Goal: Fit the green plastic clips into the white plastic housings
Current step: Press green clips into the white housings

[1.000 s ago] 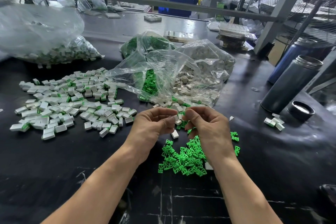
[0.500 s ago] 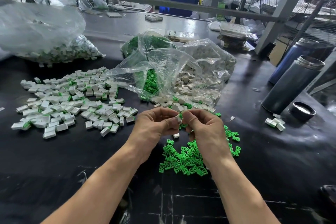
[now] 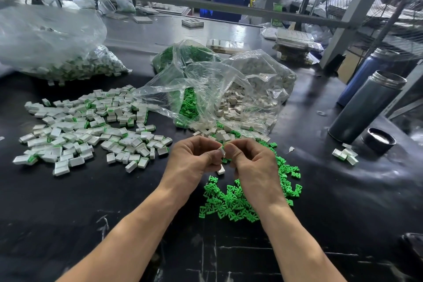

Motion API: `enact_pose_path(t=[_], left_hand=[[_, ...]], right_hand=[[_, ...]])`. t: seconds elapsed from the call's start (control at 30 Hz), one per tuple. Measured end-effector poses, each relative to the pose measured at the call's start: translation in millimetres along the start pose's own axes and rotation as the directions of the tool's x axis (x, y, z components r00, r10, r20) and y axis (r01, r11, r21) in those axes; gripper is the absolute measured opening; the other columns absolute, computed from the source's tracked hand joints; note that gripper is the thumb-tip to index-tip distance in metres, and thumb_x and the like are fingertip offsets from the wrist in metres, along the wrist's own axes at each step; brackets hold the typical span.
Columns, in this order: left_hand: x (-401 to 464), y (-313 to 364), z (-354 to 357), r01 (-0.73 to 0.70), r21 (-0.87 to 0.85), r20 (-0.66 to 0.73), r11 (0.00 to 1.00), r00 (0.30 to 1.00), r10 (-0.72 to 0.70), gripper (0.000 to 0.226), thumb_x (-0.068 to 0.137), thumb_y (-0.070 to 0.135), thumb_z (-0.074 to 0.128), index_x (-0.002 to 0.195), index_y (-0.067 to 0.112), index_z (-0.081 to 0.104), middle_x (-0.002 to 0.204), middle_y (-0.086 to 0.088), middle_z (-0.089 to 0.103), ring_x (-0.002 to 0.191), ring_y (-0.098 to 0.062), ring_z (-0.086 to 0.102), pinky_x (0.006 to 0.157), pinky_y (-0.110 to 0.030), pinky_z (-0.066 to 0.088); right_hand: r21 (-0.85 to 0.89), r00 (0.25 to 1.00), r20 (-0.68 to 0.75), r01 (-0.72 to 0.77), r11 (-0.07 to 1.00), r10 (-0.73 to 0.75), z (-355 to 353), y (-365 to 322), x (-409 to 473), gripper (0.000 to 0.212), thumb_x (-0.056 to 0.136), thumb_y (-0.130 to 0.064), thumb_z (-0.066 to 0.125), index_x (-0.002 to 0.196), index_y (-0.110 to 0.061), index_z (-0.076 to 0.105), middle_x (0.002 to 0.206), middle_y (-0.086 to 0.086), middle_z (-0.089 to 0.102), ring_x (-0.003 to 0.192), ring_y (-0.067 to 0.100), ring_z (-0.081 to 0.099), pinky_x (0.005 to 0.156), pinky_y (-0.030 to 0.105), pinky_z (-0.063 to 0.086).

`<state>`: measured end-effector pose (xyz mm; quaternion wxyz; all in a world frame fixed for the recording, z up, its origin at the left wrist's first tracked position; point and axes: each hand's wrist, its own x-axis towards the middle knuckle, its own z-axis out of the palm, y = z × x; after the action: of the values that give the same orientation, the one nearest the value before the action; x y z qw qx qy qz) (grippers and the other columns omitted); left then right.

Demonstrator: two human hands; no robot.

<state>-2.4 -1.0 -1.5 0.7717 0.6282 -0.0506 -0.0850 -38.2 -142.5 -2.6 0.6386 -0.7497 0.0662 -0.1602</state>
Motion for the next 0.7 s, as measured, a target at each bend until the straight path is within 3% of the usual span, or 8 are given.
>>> enact_pose_path(t=[0.17, 0.27, 0.47, 0.57, 0.7], left_hand=[[1, -4, 1, -0.070, 0.111, -0.022, 0.991, 0.997, 0.073, 0.016, 0.085, -0.009, 0.074, 0.082, 0.006, 0.074, 0.075, -0.013, 0.074, 0.068, -0.024, 0.069, 0.070, -0.043, 0.065], [1, -4, 1, -0.086, 0.141, -0.023, 0.986, 0.996, 0.090, 0.029, 0.086, -0.012, 0.072, 0.073, 0.015, 0.076, 0.077, -0.014, 0.075, 0.065, -0.025, 0.070, 0.065, -0.038, 0.064], [-2, -4, 4, -0.047, 0.040, -0.064, 0.998, 0.997, 0.049, 0.020, 0.085, -0.009, 0.074, 0.076, 0.009, 0.076, 0.071, -0.012, 0.073, 0.066, -0.020, 0.071, 0.063, -0.035, 0.063], [-2, -4, 5, -0.030, -0.007, -0.073, 1.000, 0.997, 0.029, 0.013, 0.085, -0.010, 0.074, 0.080, 0.003, 0.074, 0.072, -0.014, 0.073, 0.066, -0.023, 0.071, 0.066, -0.040, 0.064], [-3, -3, 6, -0.007, -0.066, -0.067, 0.998, 0.998, 0.002, 0.015, 0.085, -0.011, 0.072, 0.079, 0.003, 0.072, 0.070, -0.012, 0.072, 0.063, -0.021, 0.071, 0.063, -0.038, 0.064]], right_hand=[[-0.012, 1.000, -0.006, -0.016, 1.000, 0.016, 1, -2, -2, 0.015, 0.096, -0.018, 0.073, 0.082, -0.020, 0.076, 0.065, -0.004, 0.071, 0.060, 0.010, 0.063, 0.058, 0.027, 0.052], [0.001, 0.999, -0.029, -0.017, 1.000, 0.017, 3, -2, -4, 0.015, 0.096, -0.018, 0.073, 0.082, -0.020, 0.076, 0.066, -0.004, 0.071, 0.063, 0.015, 0.065, 0.061, 0.034, 0.056], [0.084, 0.995, -0.096, -0.026, 0.996, 0.034, 13, -1, -7, 0.016, 0.096, -0.015, 0.073, 0.081, -0.020, 0.076, 0.066, -0.003, 0.069, 0.060, 0.018, 0.065, 0.057, 0.036, 0.057], [0.152, 0.992, -0.116, -0.038, 0.988, 0.056, 17, -3, -9, 0.017, 0.097, -0.013, 0.072, 0.080, -0.017, 0.075, 0.072, 0.004, 0.074, 0.060, 0.015, 0.067, 0.051, 0.030, 0.054], [0.236, 0.988, -0.121, -0.068, 0.969, 0.099, 20, -3, -12, 0.015, 0.096, -0.014, 0.072, 0.082, -0.015, 0.076, 0.077, 0.014, 0.074, 0.060, 0.024, 0.068, 0.048, 0.031, 0.054]])
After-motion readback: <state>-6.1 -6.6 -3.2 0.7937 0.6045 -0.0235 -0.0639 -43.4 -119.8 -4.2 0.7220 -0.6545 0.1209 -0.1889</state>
